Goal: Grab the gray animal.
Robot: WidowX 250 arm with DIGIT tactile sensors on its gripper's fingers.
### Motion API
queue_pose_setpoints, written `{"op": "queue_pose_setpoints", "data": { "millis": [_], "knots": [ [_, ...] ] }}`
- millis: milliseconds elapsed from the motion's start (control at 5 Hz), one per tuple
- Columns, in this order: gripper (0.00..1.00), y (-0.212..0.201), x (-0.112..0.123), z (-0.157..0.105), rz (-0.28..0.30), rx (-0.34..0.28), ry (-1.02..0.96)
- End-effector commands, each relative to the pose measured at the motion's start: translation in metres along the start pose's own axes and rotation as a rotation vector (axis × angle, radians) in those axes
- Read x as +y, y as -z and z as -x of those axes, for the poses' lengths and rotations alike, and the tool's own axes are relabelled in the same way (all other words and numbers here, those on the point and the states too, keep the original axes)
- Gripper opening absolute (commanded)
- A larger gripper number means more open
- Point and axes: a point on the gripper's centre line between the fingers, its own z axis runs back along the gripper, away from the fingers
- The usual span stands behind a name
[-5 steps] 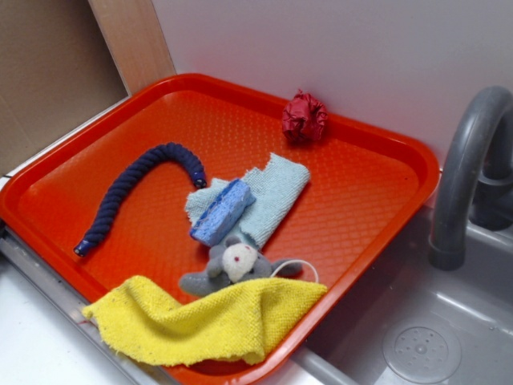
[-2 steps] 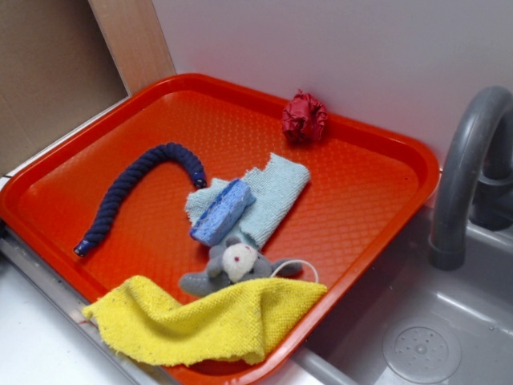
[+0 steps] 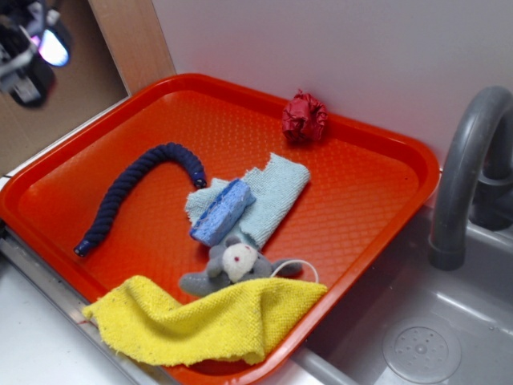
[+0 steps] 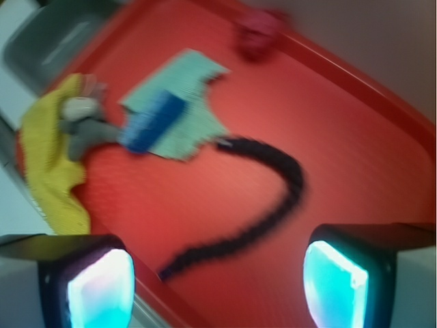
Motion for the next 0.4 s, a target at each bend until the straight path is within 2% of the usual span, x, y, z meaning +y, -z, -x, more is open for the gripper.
{"op": "queue_pose_setpoints", "data": {
  "millis": [0, 200],
  "knots": [
    [1.0, 0.052, -0.085, -0.044, 0.073, 0.032, 0.253],
    [1.0, 0.073, -0.106, -0.059, 0.144, 0.026, 0.304]
  ]
}}
